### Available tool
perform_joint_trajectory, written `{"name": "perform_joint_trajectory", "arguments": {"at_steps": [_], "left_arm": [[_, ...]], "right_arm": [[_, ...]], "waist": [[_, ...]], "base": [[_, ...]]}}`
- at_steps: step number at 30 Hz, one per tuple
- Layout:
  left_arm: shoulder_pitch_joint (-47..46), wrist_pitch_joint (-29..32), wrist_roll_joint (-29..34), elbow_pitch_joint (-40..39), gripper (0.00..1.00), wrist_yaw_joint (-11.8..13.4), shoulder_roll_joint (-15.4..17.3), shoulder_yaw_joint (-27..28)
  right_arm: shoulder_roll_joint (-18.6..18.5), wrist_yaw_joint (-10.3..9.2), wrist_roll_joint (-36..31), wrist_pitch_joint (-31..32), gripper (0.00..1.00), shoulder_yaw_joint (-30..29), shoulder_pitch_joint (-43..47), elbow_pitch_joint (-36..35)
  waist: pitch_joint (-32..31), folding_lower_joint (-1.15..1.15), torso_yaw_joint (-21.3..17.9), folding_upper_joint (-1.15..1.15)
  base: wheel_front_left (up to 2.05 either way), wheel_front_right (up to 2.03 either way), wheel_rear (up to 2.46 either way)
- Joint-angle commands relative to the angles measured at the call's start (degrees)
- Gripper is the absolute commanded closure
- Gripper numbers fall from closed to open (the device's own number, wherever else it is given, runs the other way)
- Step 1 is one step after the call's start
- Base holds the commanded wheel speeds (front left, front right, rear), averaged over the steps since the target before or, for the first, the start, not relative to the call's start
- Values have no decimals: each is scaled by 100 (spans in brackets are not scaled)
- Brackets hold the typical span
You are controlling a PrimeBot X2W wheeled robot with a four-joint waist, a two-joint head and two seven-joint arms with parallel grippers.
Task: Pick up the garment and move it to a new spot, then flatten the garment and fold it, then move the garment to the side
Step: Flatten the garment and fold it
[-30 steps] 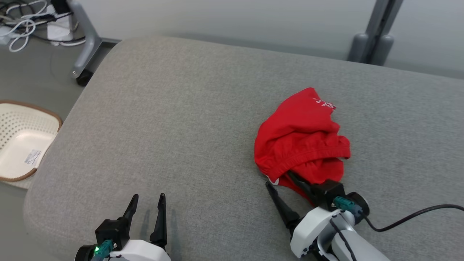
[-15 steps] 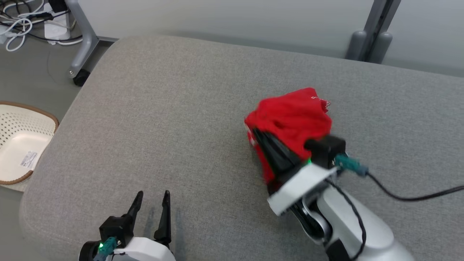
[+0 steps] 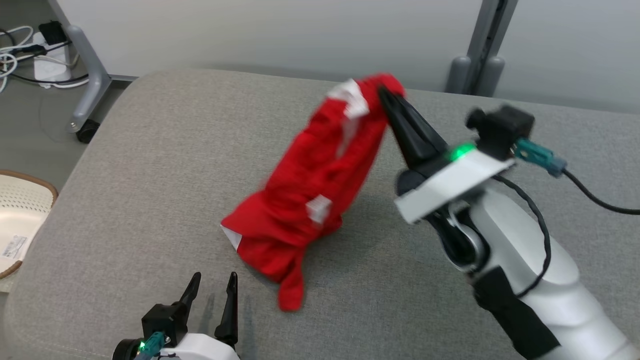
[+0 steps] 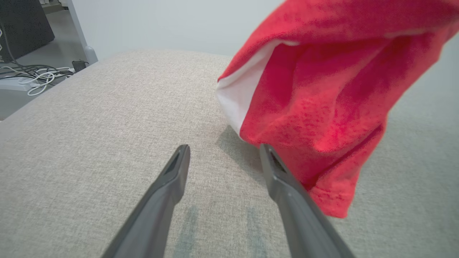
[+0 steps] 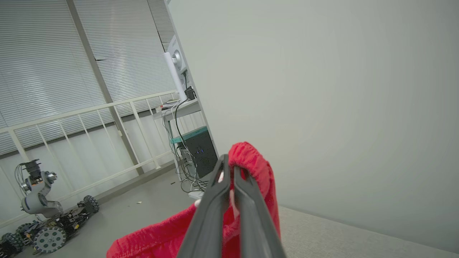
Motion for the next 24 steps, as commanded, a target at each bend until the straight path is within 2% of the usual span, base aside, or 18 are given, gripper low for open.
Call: {"name": "perform_joint_trajectory", "arguments": {"at_steps": [1, 7, 8, 9, 10, 11, 19, 24], "left_arm": [[-1, 1, 32, 13, 0, -31, 20, 24], [-155, 1, 56, 32, 0, -74, 23, -49], [-183, 1, 74, 32, 0, -71, 21, -50], [-194, 1, 82, 40, 0, -73, 21, -50], [-194, 1, 82, 40, 0, -73, 21, -50], [-194, 1, 82, 48, 0, -77, 21, -40], [-172, 1, 144, 83, 0, -74, 21, 47], [-95, 1, 156, 97, 0, -86, 20, 75]], "right_arm": [[-206, 0, -60, 3, 100, -87, 244, 350], [-746, 0, -378, 3, 100, -800, 842, 1695], [-779, 0, -420, 3, 83, -963, 916, 1880], [-771, 0, -462, 3, 21, -1099, 990, 2060], [-771, 0, -462, 3, 21, -1099, 990, 2060], [-774, 1, -523, 3, 0, -1246, 1013, 2151], [-597, 0, -1063, 3, 0, -2163, 1361, 2082], [-380, 0, -1247, 4, 0, -2516, 1704, 1945]], "waist": [[64, 0, -75, 0], [230, 0, -198, 0], [249, 0, -220, 0], [257, 0, -243, 0], [257, 0, -243, 0], [265, 0, -268, 0], [163, 0, -475, 0], [20, 0, -573, 0]], "base": [[0, 0, 0], [0, 0, 0], [0, 0, 0], [0, 0, 0], [0, 0, 0], [0, 0, 0], [0, 0, 0], [0, 0, 0]]}}
